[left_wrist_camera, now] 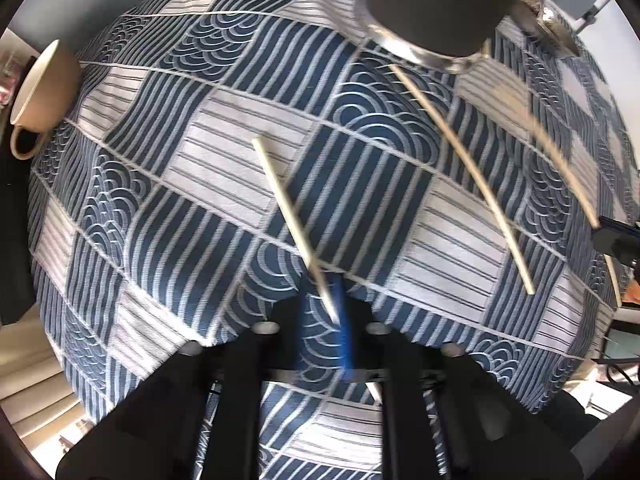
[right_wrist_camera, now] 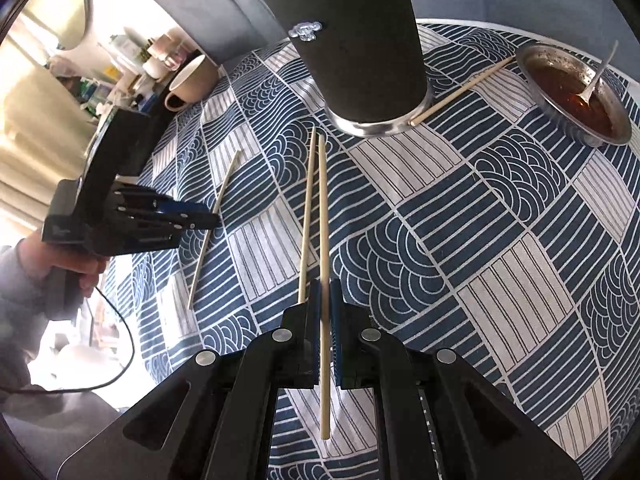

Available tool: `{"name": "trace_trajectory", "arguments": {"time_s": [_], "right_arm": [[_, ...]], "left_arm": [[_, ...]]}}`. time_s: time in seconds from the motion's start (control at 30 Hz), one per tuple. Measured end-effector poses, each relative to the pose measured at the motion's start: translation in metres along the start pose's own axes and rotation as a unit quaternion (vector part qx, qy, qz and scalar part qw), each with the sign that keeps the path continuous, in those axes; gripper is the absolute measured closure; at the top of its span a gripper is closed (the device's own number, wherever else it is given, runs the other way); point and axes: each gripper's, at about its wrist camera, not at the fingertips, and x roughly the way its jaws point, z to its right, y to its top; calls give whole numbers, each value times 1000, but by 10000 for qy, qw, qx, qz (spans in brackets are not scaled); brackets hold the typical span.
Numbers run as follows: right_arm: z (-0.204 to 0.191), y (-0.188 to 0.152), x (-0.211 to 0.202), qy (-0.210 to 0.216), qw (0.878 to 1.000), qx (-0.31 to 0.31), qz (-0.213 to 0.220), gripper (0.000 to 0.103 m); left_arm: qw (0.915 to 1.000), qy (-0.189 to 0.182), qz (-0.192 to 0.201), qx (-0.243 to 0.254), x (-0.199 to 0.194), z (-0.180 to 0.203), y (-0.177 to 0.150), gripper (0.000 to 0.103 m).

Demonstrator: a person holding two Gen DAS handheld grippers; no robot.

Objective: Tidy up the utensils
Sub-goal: 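Lift both held chopsticks upright and carry them above the black cup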

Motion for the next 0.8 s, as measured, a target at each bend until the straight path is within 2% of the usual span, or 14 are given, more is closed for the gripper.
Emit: {"name": "trace_trajectory", "arguments": {"time_s": [0.07,0.13,0.3,0.37,0.43,0.57,0.8], "right_arm": [[1,-1,-3,33,10000,12,52,98],[3,-1,-8,76,9999,33,119,98],[12,2,-20,151,9994,154,252,98],[16,4,-26,313,9986,258,329,98],[18,9,-36,414,9975,325,461,98],[18,23,-55,438,9962,306,682,98],[6,60,-103,337,9922,-73,1201,98]], "left_arm": [[9999,-90,35,-96,1,-3,-3,97],[9985,-394,-34,-382,2,-15,-6,98],[9950,-756,-62,-651,-5,-43,-19,98],[9918,-987,80,-809,-15,-51,-18,98],[9849,-1400,321,-967,-30,-56,-17,98],[9807,-1643,685,-803,-55,-53,-9,98],[9659,-2111,1365,-614,-105,-31,24,98]]}}
